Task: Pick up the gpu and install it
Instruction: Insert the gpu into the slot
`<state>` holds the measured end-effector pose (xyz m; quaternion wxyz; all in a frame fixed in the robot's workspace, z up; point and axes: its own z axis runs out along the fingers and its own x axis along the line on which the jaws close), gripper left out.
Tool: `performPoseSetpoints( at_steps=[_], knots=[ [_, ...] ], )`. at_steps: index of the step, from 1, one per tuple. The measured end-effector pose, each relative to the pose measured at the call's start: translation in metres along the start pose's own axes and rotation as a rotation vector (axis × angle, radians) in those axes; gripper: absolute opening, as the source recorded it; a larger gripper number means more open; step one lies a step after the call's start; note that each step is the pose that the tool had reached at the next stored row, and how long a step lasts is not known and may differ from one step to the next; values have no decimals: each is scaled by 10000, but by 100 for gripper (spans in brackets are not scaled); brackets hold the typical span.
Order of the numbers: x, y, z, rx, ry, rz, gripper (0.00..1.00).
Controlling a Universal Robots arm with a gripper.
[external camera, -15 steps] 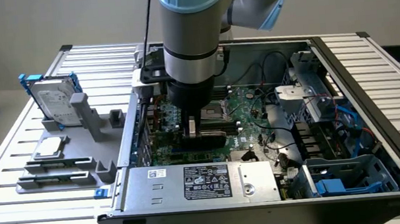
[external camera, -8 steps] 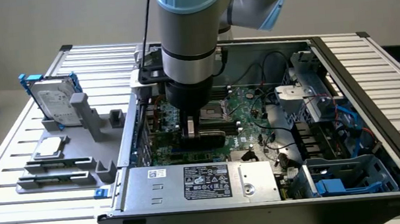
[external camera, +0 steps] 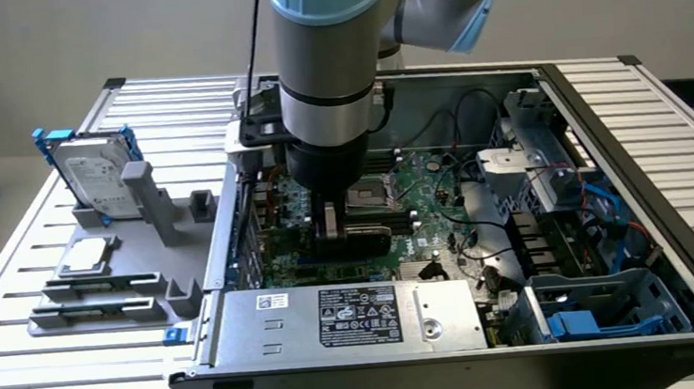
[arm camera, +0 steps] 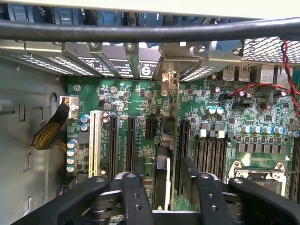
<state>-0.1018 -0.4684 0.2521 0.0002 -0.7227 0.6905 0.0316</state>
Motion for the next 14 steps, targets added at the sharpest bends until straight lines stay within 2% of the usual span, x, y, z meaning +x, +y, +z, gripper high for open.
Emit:
performPoseSetpoints(
  at_steps=[1,3,11,14],
  knots=[
    [0,0,-1,0,-5,-2,46],
    [0,1,-13,-4,-11,-6,58],
    [-5,5,-119,-7,-58,-7,58],
    [-9,8,-199,-9,-78,-8,56]
  ],
)
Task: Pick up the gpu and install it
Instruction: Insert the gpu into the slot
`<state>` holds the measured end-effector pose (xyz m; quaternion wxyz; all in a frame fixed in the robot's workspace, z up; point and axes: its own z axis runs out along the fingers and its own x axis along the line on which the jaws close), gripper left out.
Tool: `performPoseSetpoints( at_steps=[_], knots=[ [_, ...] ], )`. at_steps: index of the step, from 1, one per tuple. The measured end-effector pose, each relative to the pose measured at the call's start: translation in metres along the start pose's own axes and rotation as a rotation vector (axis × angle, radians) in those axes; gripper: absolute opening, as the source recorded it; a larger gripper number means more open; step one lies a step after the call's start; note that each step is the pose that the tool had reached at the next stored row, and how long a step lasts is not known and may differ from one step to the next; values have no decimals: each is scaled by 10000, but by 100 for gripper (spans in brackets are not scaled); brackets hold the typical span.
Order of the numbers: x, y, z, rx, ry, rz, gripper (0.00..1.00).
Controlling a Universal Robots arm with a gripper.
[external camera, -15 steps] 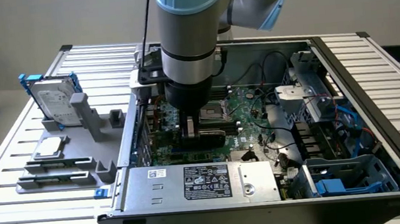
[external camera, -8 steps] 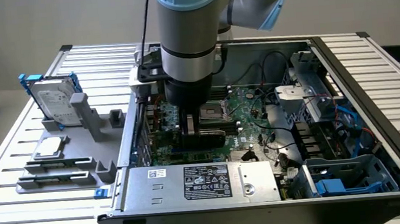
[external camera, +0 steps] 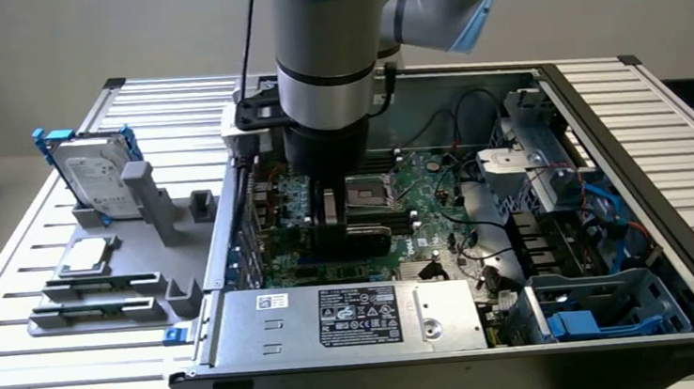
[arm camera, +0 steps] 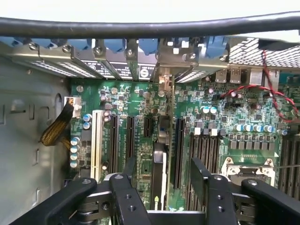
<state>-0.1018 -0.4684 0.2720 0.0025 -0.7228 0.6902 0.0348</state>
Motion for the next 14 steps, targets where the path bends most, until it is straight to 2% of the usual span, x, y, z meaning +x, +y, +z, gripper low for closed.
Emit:
performPoseSetpoints(
  at_steps=[1,2,3,4,6,7,8,9,11,14],
  knots=[
    [-1,1,-22,0,-5,0,50],
    [-2,2,-43,0,-9,0,50],
    [-4,3,-66,-1,-14,-1,44],
    [-5,4,-92,-2,-16,0,44],
    [-8,6,-144,-4,-26,-1,31],
    [-9,7,-165,-5,-30,-1,31],
    [-10,8,-177,-6,-37,-1,20],
    [-12,8,-180,-5,-48,-2,20],
    [-17,6,-182,-4,-76,-4,11],
    [-29,-1,-182,-1,-141,-6,11]
  ],
)
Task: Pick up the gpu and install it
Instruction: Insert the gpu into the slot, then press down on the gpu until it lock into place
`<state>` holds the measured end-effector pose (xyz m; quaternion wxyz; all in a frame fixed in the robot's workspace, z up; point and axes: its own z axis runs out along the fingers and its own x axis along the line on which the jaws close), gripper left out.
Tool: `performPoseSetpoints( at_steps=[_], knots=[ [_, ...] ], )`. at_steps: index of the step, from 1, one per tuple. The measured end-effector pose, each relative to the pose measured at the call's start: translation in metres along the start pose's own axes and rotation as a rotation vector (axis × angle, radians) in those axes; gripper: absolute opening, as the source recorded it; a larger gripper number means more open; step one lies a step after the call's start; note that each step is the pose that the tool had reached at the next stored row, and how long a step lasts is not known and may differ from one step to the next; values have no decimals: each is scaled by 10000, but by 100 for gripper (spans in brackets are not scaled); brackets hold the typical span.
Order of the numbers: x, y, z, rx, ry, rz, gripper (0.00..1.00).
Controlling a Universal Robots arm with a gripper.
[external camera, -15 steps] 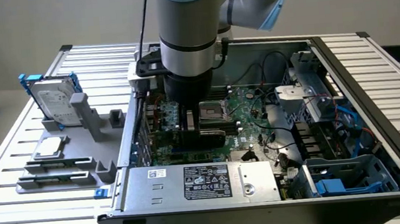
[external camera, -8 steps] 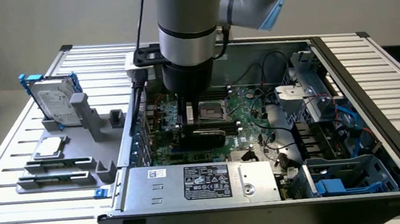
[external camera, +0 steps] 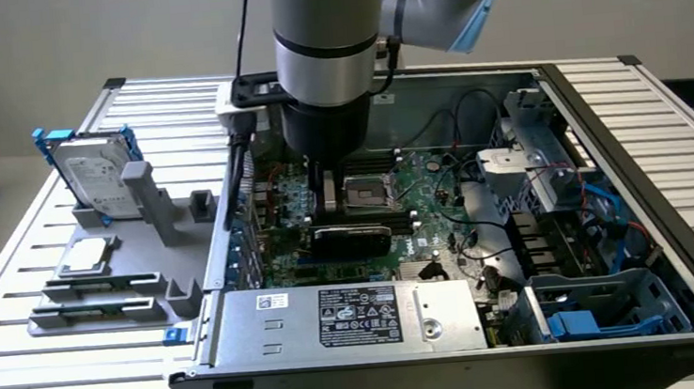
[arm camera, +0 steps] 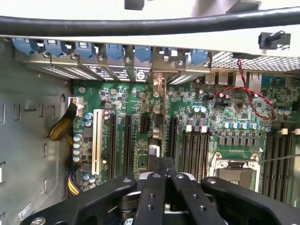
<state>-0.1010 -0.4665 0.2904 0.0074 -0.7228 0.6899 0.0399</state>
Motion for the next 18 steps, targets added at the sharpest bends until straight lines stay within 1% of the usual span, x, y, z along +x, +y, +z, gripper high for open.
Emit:
performPoseSetpoints(
  at_steps=[18],
  knots=[
    [0,-1,0,-2,0,-1,11]
  ],
)
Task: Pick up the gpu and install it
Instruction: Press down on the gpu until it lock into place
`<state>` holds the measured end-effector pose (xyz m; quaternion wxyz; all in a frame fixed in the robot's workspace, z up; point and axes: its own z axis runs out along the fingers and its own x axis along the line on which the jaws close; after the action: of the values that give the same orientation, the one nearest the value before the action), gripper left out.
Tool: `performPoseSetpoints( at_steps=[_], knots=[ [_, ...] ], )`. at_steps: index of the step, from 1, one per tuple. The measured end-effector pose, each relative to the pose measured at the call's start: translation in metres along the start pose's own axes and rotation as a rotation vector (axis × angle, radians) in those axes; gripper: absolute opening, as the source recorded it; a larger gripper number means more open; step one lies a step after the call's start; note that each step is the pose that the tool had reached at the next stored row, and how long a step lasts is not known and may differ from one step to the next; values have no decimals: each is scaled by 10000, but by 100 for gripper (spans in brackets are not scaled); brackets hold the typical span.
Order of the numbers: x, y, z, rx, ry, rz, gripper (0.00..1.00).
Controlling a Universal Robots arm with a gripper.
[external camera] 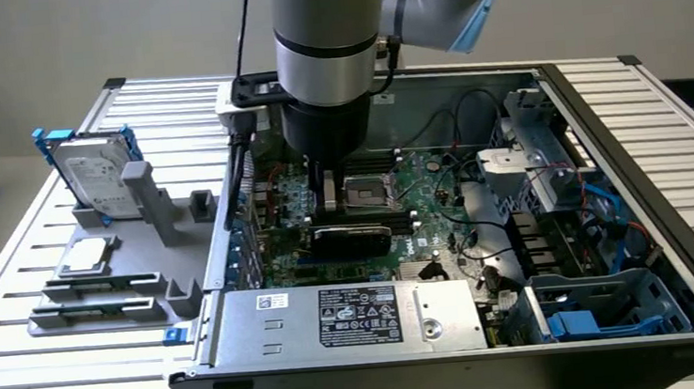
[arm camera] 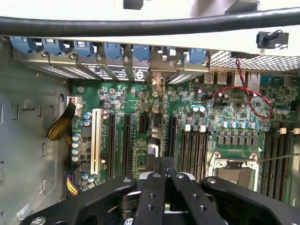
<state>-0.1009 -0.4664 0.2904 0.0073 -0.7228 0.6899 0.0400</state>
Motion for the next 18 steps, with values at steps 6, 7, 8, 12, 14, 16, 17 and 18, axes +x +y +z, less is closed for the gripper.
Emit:
performPoseSetpoints(
  at_steps=[6,7,8,12,14,16,17,18],
  knots=[
    [-13,-5,96,10,-22,-7,11],
    [-20,-6,109,10,-36,-9,11],
    [-27,-7,118,11,-48,-11,11],
    [-30,-7,133,9,-52,-21,11],
    [-30,-7,134,9,-53,-21,11],
    [-30,-8,136,10,-54,-30,11],
    [-30,-8,140,11,-56,-36,11],
    [-30,-8,141,9,-54,-42,11]
  ],
)
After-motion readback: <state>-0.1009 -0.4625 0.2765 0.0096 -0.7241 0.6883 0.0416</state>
